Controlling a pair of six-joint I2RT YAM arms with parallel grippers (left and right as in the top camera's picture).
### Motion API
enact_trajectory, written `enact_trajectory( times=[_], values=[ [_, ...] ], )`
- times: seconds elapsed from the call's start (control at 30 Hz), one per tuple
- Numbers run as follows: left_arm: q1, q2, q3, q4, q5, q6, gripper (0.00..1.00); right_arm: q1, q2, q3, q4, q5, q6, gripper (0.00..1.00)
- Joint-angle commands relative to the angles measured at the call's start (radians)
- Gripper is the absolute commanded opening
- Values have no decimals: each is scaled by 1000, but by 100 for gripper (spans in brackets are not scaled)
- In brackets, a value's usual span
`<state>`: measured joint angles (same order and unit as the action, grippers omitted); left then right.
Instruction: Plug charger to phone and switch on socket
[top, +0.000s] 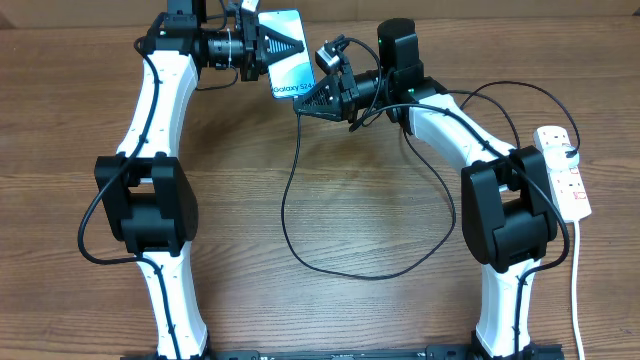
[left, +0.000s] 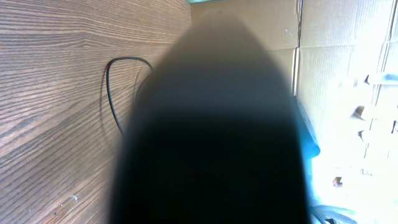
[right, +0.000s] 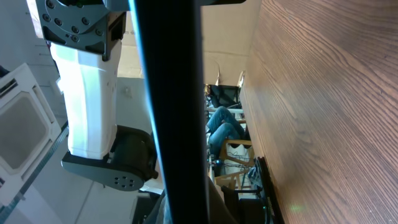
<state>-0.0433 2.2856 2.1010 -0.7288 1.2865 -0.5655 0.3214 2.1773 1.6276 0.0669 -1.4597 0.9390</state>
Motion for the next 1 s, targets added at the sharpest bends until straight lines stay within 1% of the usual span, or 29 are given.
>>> enact_trajectory(
  times=[0.0, 0.27, 0.5, 0.73, 0.97],
  values=[
    [-60, -8, 2, -38, 93, 57, 4, -29, -32, 21, 27, 189, 4, 4],
    [-63, -8, 2, -85, 100, 57, 4, -36, -32, 21, 31, 195, 4, 4],
    [-72, -8, 2, -90, 174, 56, 4, -36, -32, 21, 37, 195, 3, 3],
    [-75, -8, 2, -92, 174, 56, 4, -36, -32, 21, 37, 206, 4, 3],
    [-75, -8, 2, -127, 173, 57, 4, -36, -32, 21, 37, 222, 5, 4]
  ],
)
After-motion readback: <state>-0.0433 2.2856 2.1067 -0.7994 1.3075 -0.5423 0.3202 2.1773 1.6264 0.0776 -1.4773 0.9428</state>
